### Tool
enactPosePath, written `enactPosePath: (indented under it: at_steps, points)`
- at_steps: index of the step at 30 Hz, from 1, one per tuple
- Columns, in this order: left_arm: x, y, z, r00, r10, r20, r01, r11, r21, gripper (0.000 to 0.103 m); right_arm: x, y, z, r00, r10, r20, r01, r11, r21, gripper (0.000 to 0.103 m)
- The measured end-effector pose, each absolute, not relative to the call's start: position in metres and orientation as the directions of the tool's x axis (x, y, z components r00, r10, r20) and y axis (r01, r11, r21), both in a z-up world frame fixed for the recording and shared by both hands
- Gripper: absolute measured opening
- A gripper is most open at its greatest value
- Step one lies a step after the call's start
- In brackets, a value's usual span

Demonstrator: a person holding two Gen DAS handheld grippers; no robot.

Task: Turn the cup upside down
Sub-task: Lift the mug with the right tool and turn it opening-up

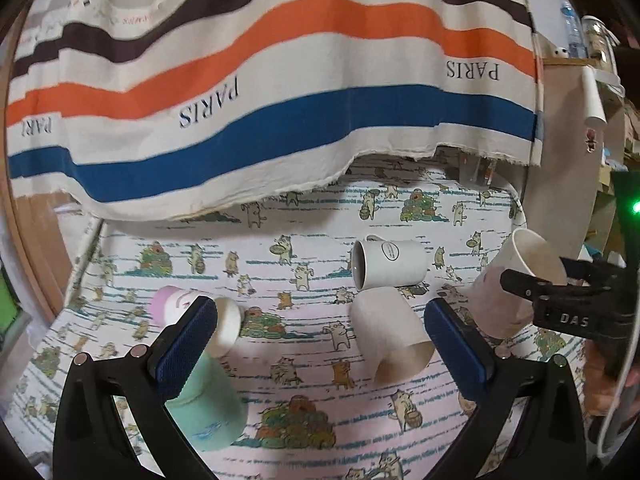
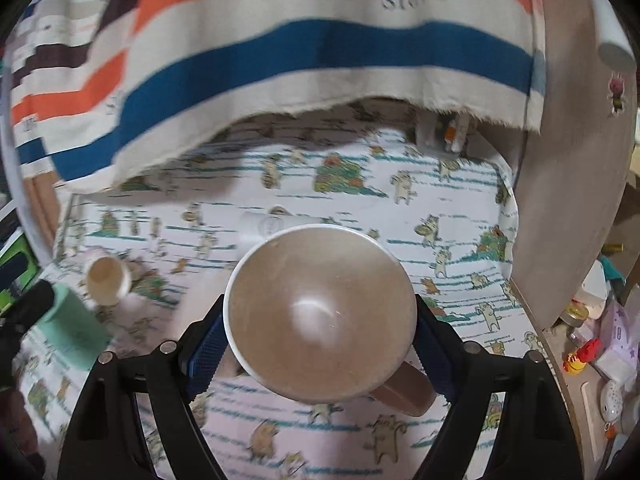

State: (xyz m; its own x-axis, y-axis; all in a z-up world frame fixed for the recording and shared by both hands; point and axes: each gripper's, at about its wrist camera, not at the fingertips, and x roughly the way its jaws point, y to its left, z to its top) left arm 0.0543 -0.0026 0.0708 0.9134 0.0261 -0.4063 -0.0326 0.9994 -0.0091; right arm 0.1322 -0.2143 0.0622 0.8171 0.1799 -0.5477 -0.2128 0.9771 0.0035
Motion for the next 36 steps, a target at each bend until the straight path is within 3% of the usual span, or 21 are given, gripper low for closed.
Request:
enactPosePath:
  at_steps: [9,25,36]
  points:
    - [0.025,0.003,0.078,0.928,0.04,-0.372,-0.052,0.998,-0.023,0.103,0.084,-0.19,0.074,0.813,0.279,-0.511,-0.317,0.948,0.012,0.085]
    - [0.0,0.031,0.041,0.888,0.066,-0.455,-0.102,0.993,-0.055,0.103,0.054,-0.142,0.026,0.644,0.386,-0.661,-0.489,0.872,0.032,0.086]
    - [-0.008,0.037,0.026,0.884,0.067,-0.463,-0.103,0.993,-0.054,0.103,0.056,-0.138,0.004,0.621,0.368,-0.692,-0.487,0.873,0.027,0.086]
